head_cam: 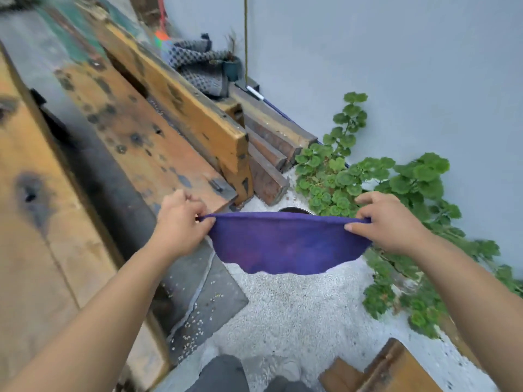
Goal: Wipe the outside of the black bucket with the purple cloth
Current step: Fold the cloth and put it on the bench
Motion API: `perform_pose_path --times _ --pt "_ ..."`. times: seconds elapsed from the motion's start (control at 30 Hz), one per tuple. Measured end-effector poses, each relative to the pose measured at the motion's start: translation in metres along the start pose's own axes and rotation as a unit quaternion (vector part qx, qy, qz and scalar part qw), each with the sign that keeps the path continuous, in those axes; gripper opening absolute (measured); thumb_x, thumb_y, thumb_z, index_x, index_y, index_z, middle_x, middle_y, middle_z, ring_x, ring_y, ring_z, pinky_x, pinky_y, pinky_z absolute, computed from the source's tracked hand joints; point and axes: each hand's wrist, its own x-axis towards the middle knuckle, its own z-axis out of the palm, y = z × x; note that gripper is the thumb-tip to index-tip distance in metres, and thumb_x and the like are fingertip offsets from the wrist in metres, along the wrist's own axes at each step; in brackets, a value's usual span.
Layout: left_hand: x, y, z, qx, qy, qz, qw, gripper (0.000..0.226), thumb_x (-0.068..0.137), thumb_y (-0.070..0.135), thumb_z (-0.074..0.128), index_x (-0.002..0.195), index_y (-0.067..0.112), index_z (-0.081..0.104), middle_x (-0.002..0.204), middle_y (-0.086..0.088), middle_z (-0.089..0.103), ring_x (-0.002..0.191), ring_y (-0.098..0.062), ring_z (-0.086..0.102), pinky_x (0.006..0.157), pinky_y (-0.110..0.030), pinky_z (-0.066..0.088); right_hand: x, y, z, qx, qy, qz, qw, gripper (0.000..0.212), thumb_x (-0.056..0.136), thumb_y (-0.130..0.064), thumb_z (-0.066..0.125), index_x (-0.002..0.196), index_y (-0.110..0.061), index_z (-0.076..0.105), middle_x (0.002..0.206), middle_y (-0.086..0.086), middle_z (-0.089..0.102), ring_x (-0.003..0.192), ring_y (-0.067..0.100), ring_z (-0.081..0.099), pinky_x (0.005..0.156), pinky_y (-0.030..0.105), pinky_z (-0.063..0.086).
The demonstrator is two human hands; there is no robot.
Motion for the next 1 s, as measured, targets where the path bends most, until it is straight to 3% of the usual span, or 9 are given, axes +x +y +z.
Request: perform_pose_path --times 0.07,0.17,0.23,0.43,0.57,0.67,0.8,0.9,1.0 --pt "-0.023 -0.005 -0.015 -0.200 -0.031 -0.135 0.970 0.033 0.081 0.009 0.068 0.055 0.013 0.049 0.073 0.001 0.058 0.075 -0.022 0.053 0.072 -0.036 0.042 -0.002 -0.029 0.002 0.029 -0.002 0.011 1.000 0.039 0.087 -0.036 0.069 0.055 -0.017 0.059 0.069 -0.004 0.064 0.068 0.013 0.061 0.057 0.027 0.040" --pt "-0.067 -0.007 -0.019 -0.511 -0.053 -0.334 0.791 0.027 0.093 0.008 0.055 0.068 0.017 0.048 0.056 -0.002 0.048 0.051 -0.019 0.051 0.054 -0.028 0.047 -0.020 -0.096 0.026 0.216 -0.059 0.043 0.974 0.039 0.087 -0.028 0.069 0.054 -0.013 0.055 0.043 -0.006 0.048 0.041 0.008 0.043 0.044 0.024 0.029" --pt "-0.097 -0.004 -0.018 -0.562 -0.089 -0.381 0.729 0.024 0.100 0.010 0.048 0.078 0.019 0.047 0.058 -0.002 0.053 0.043 -0.014 0.058 0.044 -0.026 0.052 -0.037 -0.145 0.053 0.331 -0.097 0.034 0.938 0.030 0.088 -0.018 0.068 0.063 -0.005 0.060 0.051 0.003 0.049 0.048 0.015 0.042 0.049 0.027 0.029" --pt "-0.185 -0.051 -0.050 -0.419 -0.080 -0.231 0.875 0.037 0.074 0.048 0.069 0.088 0.020 0.050 0.079 0.006 0.058 0.072 -0.005 0.053 0.070 -0.025 0.047 -0.102 -0.311 0.119 0.607 -0.246 0.050 0.754 0.013 0.094 -0.012 0.057 0.101 -0.006 0.066 0.088 0.010 0.067 0.080 0.018 0.064 0.077 0.032 0.052" --pt "-0.230 -0.121 -0.108 -0.295 -0.062 -0.118 0.946 0.060 0.060 0.049 0.081 0.105 0.028 0.047 0.095 0.013 0.063 0.083 0.002 0.058 0.077 -0.022 0.050 -0.124 -0.380 0.125 0.642 -0.432 -0.064 0.630 0.066 0.068 -0.015 0.055 0.133 -0.011 0.054 0.127 0.001 0.064 0.120 0.014 0.056 0.106 0.041 0.037" --pt "-0.256 -0.176 -0.145 -0.241 -0.006 -0.096 0.966 0.029 0.074 0.031 0.071 0.093 0.035 0.049 0.078 0.014 0.063 0.069 -0.005 0.059 0.066 -0.030 0.049 -0.126 -0.434 0.143 0.537 -0.392 -0.167 0.728 0.050 0.074 -0.002 0.052 0.116 -0.026 0.062 0.111 -0.015 0.072 0.111 0.001 0.061 0.089 0.018 0.047" --pt "-0.282 -0.236 -0.191 -0.380 -0.016 -0.102 0.919 0.015 0.082 0.013 0.058 0.088 0.026 0.055 0.068 0.011 0.057 0.060 -0.013 0.046 0.058 -0.027 0.038 -0.101 -0.487 0.180 0.363 -0.060 -0.178 0.913 0.049 0.074 -0.001 0.074 0.109 -0.032 0.058 0.110 -0.009 0.062 0.100 -0.004 0.056 0.088 0.023 0.040" --pt "-0.304 -0.277 -0.230 -0.419 -0.071 -0.056 0.904 0.017 0.085 0.003 0.057 0.094 0.018 0.057 0.078 0.010 0.061 0.068 -0.009 0.050 0.063 -0.025 0.041 -0.082 -0.529 0.210 0.200 -0.175 -0.306 0.914 0.097 0.070 -0.018 0.085 0.149 -0.028 0.029 0.150 -0.003 0.028 0.140 0.005 0.026 0.110 0.020 0.023" --pt "-0.321 -0.315 -0.259 -0.424 -0.116 -0.027 0.898 0.019 0.092 -0.006 0.054 0.097 0.012 0.057 0.087 0.007 0.063 0.075 -0.004 0.054 0.069 -0.019 0.044 -0.074 -0.576 0.232 0.199 -0.291 -0.389 0.851 0.071 0.072 -0.011 0.085 0.133 -0.022 0.051 0.145 0.000 0.044 0.136 0.007 0.039 0.110 0.022 0.030"
